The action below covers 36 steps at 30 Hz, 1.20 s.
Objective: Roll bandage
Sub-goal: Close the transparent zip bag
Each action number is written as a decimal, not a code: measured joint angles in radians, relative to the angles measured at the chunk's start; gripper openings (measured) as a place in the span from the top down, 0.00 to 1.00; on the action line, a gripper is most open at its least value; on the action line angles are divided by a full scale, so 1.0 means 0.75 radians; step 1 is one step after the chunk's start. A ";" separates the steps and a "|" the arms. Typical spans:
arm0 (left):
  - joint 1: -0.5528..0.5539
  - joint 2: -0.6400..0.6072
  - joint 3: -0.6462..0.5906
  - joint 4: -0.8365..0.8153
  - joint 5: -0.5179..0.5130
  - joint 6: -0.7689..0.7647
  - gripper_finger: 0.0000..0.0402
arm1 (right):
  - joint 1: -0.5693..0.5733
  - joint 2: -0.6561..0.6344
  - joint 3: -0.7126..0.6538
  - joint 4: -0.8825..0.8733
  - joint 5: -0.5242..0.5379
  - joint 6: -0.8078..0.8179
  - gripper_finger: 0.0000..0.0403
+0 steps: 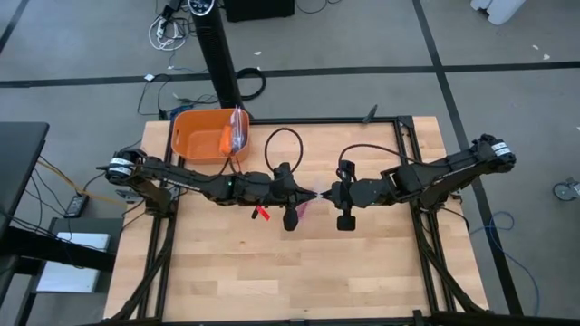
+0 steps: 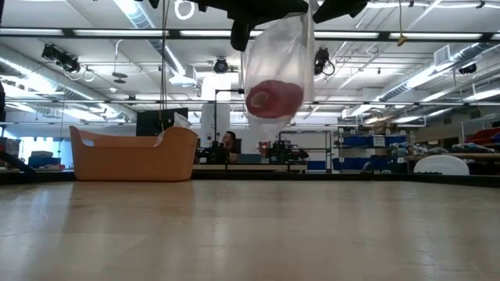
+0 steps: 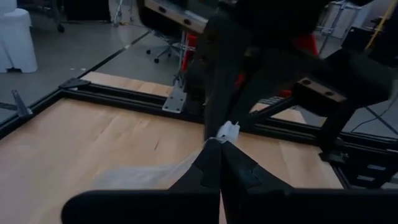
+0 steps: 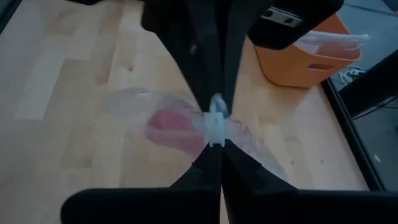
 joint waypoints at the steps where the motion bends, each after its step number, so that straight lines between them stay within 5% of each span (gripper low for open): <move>1: -0.001 0.000 0.000 0.002 0.007 0.000 1.00 | 0.000 0.000 0.000 -0.002 0.004 0.001 1.00; 15: -0.020 -0.002 -0.057 0.087 0.013 0.019 1.00 | 0.057 -0.128 -0.001 -0.076 0.008 0.097 0.78; 26: -0.020 -0.002 -0.408 0.711 -0.002 -0.188 1.00 | 0.071 -0.056 -0.004 -0.021 -0.034 0.074 0.99; 36: -0.019 -0.002 -0.518 0.539 0.011 -0.335 1.00 | -0.047 -0.006 -0.024 0.034 -0.143 0.028 0.99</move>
